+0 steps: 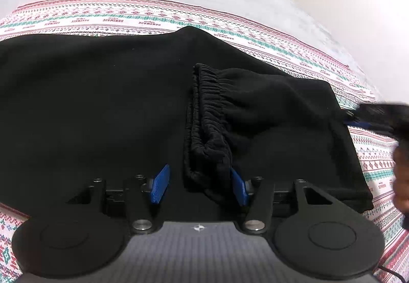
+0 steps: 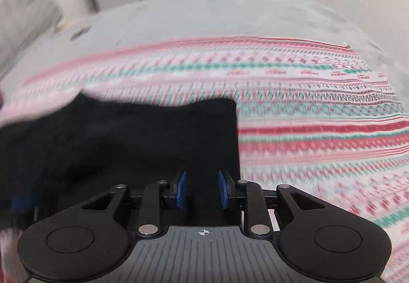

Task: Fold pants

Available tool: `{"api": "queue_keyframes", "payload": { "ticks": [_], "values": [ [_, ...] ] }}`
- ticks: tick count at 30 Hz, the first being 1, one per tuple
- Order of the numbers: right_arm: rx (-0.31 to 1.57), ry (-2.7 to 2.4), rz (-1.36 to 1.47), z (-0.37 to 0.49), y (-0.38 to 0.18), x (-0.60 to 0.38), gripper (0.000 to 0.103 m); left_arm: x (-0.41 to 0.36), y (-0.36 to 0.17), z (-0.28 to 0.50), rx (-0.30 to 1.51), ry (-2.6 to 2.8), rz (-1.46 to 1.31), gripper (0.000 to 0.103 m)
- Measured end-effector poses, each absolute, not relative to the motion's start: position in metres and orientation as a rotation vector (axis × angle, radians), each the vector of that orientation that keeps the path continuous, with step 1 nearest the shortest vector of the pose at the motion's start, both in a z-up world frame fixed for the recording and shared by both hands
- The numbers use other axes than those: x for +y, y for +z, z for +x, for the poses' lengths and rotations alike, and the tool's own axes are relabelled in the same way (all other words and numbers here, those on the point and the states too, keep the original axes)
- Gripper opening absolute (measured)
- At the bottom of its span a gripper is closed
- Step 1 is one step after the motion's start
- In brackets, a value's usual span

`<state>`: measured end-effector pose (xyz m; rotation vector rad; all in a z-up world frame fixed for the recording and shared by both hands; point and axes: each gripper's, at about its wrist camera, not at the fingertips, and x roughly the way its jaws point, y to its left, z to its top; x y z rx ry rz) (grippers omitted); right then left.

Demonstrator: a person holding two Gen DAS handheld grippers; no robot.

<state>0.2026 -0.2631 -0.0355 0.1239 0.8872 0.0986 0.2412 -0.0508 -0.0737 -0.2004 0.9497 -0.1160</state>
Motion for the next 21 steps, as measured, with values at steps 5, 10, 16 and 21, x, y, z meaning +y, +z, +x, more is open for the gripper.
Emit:
{"api": "queue_keyframes", "payload": {
  "ticks": [5, 10, 16, 21],
  "values": [
    [0.89, 0.011, 0.161, 0.244, -0.061, -0.254, 0.024, -0.047, -0.074, 0.243, 0.96, -0.132, -0.218, 0.078],
    [0.862, -0.053, 0.201, 0.267, -0.072, -0.257, 0.023, -0.043, -0.074, 0.246, 0.969, -0.149, -0.23, 0.078],
    [0.828, -0.115, 0.116, 0.261, -0.057, -0.247, 0.032, -0.035, -0.071, 0.246, 0.984, -0.153, -0.297, 0.078],
    [0.824, -0.052, 0.186, 0.247, -0.036, -0.233, 0.032, -0.017, -0.062, 0.238, 0.974, -0.164, -0.338, 0.083]
  ]
}}
